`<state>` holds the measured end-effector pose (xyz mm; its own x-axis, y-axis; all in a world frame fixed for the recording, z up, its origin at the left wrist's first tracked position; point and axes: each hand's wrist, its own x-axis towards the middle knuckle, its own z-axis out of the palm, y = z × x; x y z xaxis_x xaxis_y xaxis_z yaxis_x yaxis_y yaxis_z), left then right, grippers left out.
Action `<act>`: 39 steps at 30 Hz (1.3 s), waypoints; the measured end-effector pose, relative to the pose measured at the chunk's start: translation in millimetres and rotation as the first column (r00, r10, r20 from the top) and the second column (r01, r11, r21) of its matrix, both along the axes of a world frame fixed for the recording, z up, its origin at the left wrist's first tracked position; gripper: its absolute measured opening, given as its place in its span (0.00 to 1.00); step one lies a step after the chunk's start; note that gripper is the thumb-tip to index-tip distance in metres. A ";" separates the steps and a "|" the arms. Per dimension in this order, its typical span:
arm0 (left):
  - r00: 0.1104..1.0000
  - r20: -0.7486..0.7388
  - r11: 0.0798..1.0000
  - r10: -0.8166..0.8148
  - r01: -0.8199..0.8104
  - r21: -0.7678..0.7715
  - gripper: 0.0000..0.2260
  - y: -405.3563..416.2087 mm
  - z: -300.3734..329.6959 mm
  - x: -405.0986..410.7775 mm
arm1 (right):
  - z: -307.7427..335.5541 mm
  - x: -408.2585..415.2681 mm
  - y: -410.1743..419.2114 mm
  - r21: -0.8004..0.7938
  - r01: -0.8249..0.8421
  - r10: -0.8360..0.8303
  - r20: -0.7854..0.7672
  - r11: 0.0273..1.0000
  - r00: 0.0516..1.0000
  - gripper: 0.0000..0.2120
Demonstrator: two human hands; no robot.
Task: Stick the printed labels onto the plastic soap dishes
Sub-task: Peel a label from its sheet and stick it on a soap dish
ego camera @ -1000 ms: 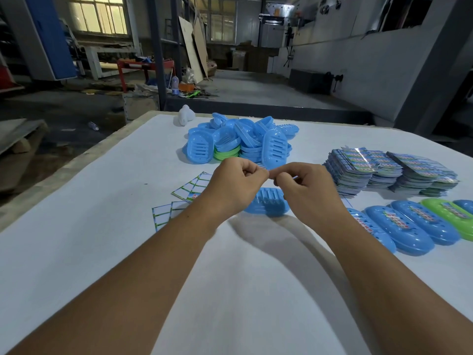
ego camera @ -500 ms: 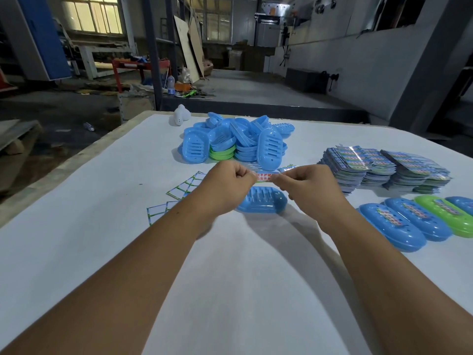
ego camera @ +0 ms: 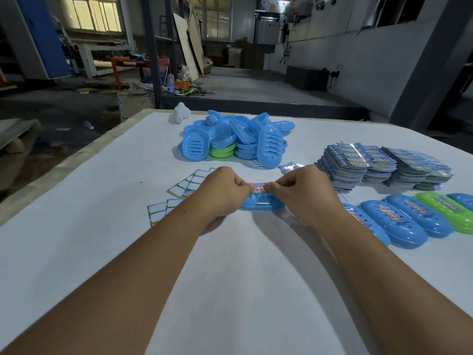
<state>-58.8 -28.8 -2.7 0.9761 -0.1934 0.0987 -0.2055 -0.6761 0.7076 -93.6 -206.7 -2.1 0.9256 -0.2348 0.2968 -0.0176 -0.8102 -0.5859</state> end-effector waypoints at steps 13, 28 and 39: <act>0.999 0.042 0.997 0.025 -0.028 0.070 0.15 -4.2 2.8 -5.4 | 3.7 -4.3 4.2 -0.089 0.009 -0.012 -0.023 0.996 1.000 0.13; 0.987 0.105 0.989 0.121 -0.129 0.071 0.14 -10.1 -2.0 0.4 | 8.0 4.8 4.2 0.097 0.017 -0.005 -0.123 0.995 0.992 0.22; 0.989 0.091 0.988 0.118 -0.126 0.086 0.18 -8.4 -7.1 7.5 | 1.6 11.3 8.2 0.239 -0.119 0.135 -0.049 0.964 0.990 0.17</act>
<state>-51.3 -37.2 -9.8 0.9817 -0.0856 0.1701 -0.1746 -0.7610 0.6248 -82.3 -198.5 -0.5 0.9676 -0.1702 0.1866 0.0328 -0.6481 -0.7608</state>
